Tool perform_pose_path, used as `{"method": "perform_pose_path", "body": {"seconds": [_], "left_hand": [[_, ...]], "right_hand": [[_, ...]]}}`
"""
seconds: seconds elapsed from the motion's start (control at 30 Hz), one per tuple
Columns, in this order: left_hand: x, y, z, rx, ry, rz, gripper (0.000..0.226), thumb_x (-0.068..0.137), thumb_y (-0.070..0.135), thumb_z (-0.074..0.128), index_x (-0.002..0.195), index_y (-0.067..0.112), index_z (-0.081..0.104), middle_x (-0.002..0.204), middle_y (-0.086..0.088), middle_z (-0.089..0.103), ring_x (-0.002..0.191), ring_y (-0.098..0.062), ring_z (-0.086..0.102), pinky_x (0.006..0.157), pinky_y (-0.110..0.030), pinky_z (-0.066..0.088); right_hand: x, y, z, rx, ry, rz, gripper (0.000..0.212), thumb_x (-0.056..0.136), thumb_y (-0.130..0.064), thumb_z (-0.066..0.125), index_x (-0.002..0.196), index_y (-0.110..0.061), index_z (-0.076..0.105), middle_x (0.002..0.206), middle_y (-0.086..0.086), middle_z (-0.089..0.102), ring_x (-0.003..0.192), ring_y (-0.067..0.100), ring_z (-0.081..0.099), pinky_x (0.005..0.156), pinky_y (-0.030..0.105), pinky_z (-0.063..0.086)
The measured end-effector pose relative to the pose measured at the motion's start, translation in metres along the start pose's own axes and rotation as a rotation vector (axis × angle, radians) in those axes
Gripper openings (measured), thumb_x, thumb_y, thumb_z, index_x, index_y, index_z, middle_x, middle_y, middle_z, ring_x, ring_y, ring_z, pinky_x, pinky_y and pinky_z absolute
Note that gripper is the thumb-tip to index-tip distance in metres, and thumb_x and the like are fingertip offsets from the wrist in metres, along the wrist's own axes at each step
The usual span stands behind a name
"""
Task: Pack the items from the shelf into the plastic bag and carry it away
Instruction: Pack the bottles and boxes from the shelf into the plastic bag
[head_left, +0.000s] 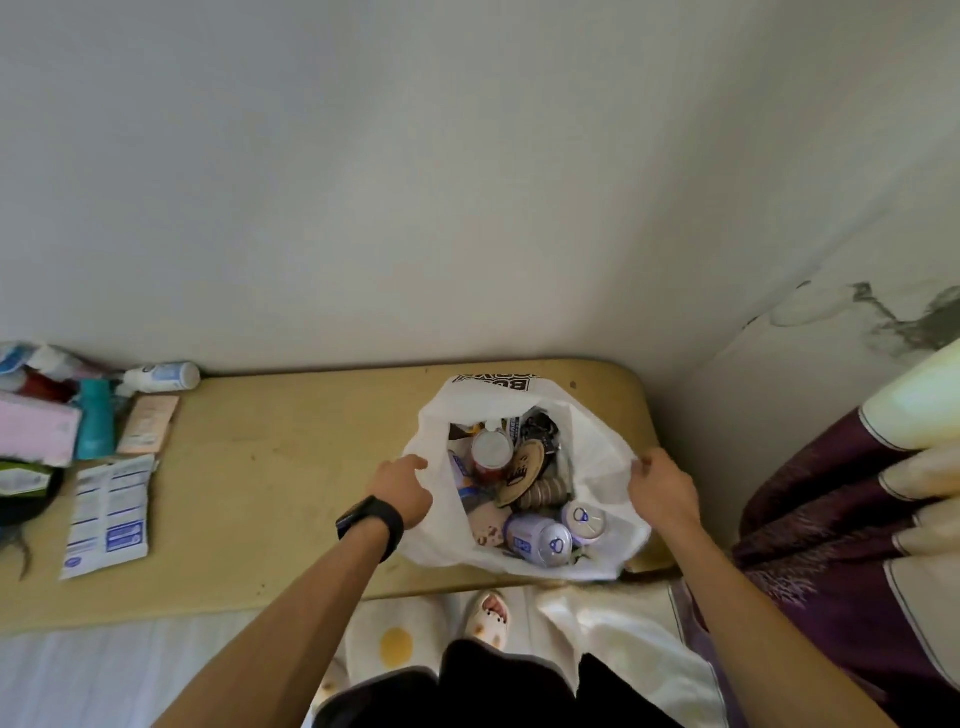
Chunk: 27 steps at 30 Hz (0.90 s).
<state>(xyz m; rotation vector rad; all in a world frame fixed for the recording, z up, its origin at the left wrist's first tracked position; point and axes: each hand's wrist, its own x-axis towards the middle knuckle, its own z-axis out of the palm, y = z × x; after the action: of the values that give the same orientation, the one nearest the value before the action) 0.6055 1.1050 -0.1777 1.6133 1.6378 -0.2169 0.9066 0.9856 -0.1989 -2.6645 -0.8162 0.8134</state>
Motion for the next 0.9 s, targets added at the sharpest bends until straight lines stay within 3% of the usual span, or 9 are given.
{"method": "perform_pose_path", "body": {"seconds": [0.1, 0.23, 0.4, 0.47, 0.53, 0.67, 0.73, 0.8, 0.9], "left_hand": [[-0.002, 0.023, -0.027, -0.169, 0.182, 0.118, 0.057, 0.081, -0.006, 0.046, 0.128, 0.021, 0.063, 0.135, -0.004, 0.061, 0.118, -0.022, 0.058, 0.095, -0.028, 0.046], [-0.007, 0.060, -0.081, -0.314, 0.324, 0.271, 0.066, 0.078, -0.004, 0.043, 0.135, 0.026, 0.057, 0.137, 0.001, 0.057, 0.106, -0.023, 0.062, 0.085, -0.032, 0.054], [-0.015, 0.063, -0.070, -0.121, 0.249, 0.322, 0.055, 0.081, 0.000, 0.049, 0.130, 0.022, 0.057, 0.146, -0.003, 0.038, 0.125, -0.025, 0.047, 0.092, -0.026, 0.044], [-0.022, 0.055, -0.049, 0.147, 0.335, 0.336, 0.053, 0.080, 0.010, 0.054, 0.129, 0.028, 0.055, 0.154, -0.005, 0.024, 0.137, -0.030, 0.031, 0.105, -0.038, 0.037], [-0.027, 0.047, -0.030, 0.424, 0.444, 0.431, 0.055, 0.078, 0.017, 0.057, 0.132, 0.029, 0.051, 0.161, -0.008, 0.011, 0.146, -0.032, 0.012, 0.115, -0.050, 0.018], [-0.029, 0.049, -0.004, 0.897, 0.353, 0.737, 0.046, 0.087, 0.024, 0.053, 0.134, 0.025, 0.055, 0.164, -0.005, 0.006, 0.150, -0.025, -0.008, 0.111, -0.057, -0.023], [-0.031, 0.051, 0.004, 1.065, 0.212, 0.709, 0.043, 0.095, 0.034, 0.047, 0.135, 0.022, 0.057, 0.164, -0.007, 0.011, 0.150, -0.026, -0.011, 0.102, -0.057, -0.034], [-0.030, 0.046, 0.005, 1.179, 0.133, 0.616, 0.044, 0.098, 0.037, 0.043, 0.138, 0.021, 0.054, 0.161, -0.008, 0.021, 0.150, -0.029, -0.007, 0.102, -0.060, -0.033], [-0.031, 0.023, -0.002, 1.311, 0.018, 0.494, 0.047, 0.099, 0.039, 0.042, 0.140, 0.019, 0.052, 0.152, -0.008, 0.040, 0.150, -0.032, 0.002, 0.105, -0.065, -0.027]], "right_hand": [[0.003, -0.012, -0.022, 0.385, 0.124, 0.077, 0.028, 0.102, -0.028, 0.046, 0.113, -0.007, 0.060, 0.107, 0.015, 0.065, 0.098, 0.034, 0.061, 0.087, 0.044, 0.051], [0.007, -0.028, -0.053, 0.455, 0.212, 0.043, 0.031, 0.103, -0.028, 0.044, 0.117, -0.006, 0.060, 0.110, 0.014, 0.064, 0.102, 0.031, 0.059, 0.084, 0.038, 0.047], [-0.013, -0.033, -0.044, 0.281, 0.335, -0.107, 0.033, 0.100, -0.032, 0.050, 0.120, -0.007, 0.055, 0.118, 0.016, 0.058, 0.101, 0.031, 0.056, 0.083, 0.037, 0.046], [-0.028, -0.041, -0.040, 0.226, 0.499, -0.292, 0.036, 0.096, -0.033, 0.058, 0.121, -0.007, 0.056, 0.123, 0.017, 0.054, 0.109, 0.035, 0.052, 0.091, 0.045, 0.047], [-0.043, -0.054, -0.035, 0.125, 0.577, -0.529, 0.033, 0.093, -0.031, 0.062, 0.119, -0.010, 0.059, 0.125, 0.011, 0.055, 0.114, 0.030, 0.049, 0.098, 0.044, 0.043], [-0.056, -0.087, -0.014, -0.177, 0.404, -0.898, 0.032, 0.094, -0.036, 0.057, 0.124, -0.026, 0.062, 0.138, 0.003, 0.055, 0.132, 0.024, 0.043, 0.110, 0.043, 0.037], [-0.049, -0.095, 0.004, -0.483, 0.205, -0.924, 0.037, 0.096, -0.044, 0.048, 0.132, -0.038, 0.056, 0.159, 0.005, 0.031, 0.149, 0.028, 0.016, 0.120, 0.052, 0.015], [-0.036, -0.092, 0.012, -0.755, 0.035, -0.801, 0.044, 0.095, -0.048, 0.043, 0.138, -0.036, 0.051, 0.166, 0.006, 0.001, 0.150, 0.030, -0.016, 0.117, 0.059, -0.010], [-0.023, -0.081, 0.001, -0.986, -0.015, -0.497, 0.062, 0.094, -0.041, 0.040, 0.150, -0.016, 0.035, 0.164, 0.011, -0.017, 0.144, 0.035, -0.032, 0.113, 0.065, -0.015]]}}
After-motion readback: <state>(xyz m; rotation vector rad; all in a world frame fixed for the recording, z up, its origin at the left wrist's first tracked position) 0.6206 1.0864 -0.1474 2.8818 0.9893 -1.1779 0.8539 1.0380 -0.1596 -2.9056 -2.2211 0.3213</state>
